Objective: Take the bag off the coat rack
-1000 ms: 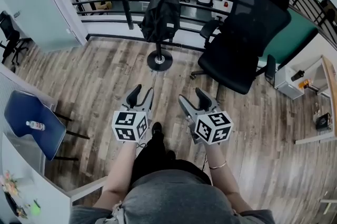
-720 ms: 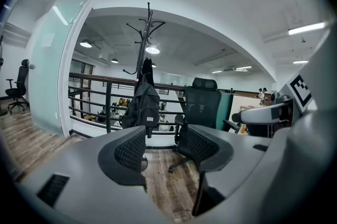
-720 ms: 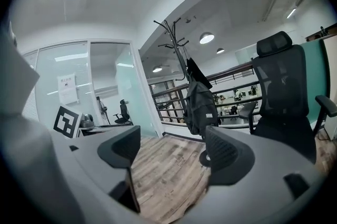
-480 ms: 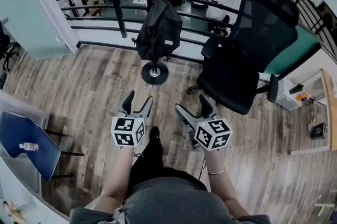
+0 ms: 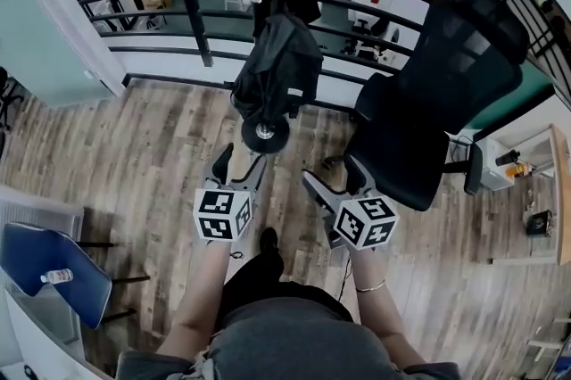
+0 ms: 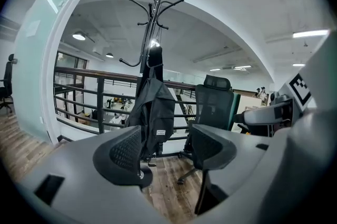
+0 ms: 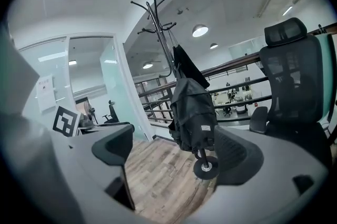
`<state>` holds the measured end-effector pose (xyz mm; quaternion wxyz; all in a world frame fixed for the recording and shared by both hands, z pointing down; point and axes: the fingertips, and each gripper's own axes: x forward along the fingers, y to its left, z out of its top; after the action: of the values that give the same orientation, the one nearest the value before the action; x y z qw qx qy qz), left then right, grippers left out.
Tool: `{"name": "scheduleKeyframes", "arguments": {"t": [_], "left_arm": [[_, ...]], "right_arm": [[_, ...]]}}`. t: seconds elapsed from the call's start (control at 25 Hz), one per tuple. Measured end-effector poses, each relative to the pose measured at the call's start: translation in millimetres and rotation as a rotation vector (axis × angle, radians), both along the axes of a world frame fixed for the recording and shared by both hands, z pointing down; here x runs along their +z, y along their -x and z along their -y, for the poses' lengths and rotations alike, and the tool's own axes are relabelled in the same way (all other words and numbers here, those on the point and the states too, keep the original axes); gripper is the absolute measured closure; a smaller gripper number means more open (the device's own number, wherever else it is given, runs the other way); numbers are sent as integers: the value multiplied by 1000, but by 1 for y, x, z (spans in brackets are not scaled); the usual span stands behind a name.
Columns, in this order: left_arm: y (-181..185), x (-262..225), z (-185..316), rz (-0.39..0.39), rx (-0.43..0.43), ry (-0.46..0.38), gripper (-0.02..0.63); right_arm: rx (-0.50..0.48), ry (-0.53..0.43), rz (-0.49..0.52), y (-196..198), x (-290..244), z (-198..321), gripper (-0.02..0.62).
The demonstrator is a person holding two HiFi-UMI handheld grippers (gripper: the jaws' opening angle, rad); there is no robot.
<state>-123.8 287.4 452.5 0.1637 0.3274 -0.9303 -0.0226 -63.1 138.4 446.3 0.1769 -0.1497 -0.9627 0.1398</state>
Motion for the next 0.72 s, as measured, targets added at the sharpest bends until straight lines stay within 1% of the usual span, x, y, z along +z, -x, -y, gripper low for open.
{"name": "scheduleKeyframes", "arguments": {"t": [0.2, 0.48, 0.72], "left_arm": [[33, 2, 2, -9, 6, -4, 319], [66, 4, 10, -4, 4, 13, 319], [90, 9, 20, -9, -20, 38, 319]], "right_arm": [[21, -6, 1, 33, 0, 3, 126], [44, -23, 4, 65, -1, 17, 126], [11, -75, 2, 98, 1, 32, 126]]}}
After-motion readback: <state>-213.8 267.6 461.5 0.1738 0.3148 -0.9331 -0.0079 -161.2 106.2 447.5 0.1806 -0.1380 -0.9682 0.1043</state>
